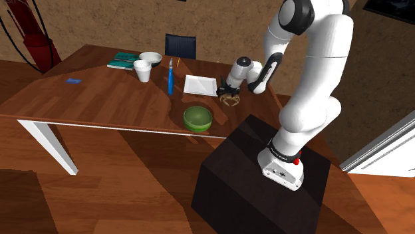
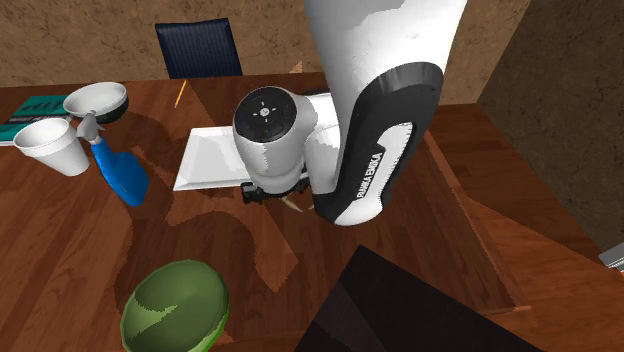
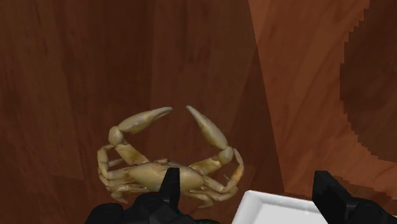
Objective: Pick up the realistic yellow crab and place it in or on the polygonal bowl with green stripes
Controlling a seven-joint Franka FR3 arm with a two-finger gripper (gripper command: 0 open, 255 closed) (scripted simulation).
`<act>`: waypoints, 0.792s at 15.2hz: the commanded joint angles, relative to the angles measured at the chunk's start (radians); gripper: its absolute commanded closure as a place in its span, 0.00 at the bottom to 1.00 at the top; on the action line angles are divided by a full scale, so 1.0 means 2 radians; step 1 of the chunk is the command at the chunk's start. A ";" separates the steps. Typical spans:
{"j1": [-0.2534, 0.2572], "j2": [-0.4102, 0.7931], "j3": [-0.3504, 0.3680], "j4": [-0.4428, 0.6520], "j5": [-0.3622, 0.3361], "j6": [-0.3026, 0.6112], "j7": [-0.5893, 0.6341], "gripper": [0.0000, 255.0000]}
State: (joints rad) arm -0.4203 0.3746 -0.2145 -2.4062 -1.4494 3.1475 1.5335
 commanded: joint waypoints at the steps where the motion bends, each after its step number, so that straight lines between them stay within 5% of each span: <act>1: 0.026 0.055 -0.036 0.059 -0.123 0.020 0.148 0.00; 2: 0.020 0.077 -0.034 0.086 -0.176 0.022 0.210 0.00; 6: -0.020 0.100 0.007 0.110 -0.211 0.007 0.239 0.00; 12: -0.047 0.136 0.036 0.145 -0.249 -0.003 0.272 0.00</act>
State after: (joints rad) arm -0.5092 0.6403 -0.1491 -2.1219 -1.9396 3.1431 2.0699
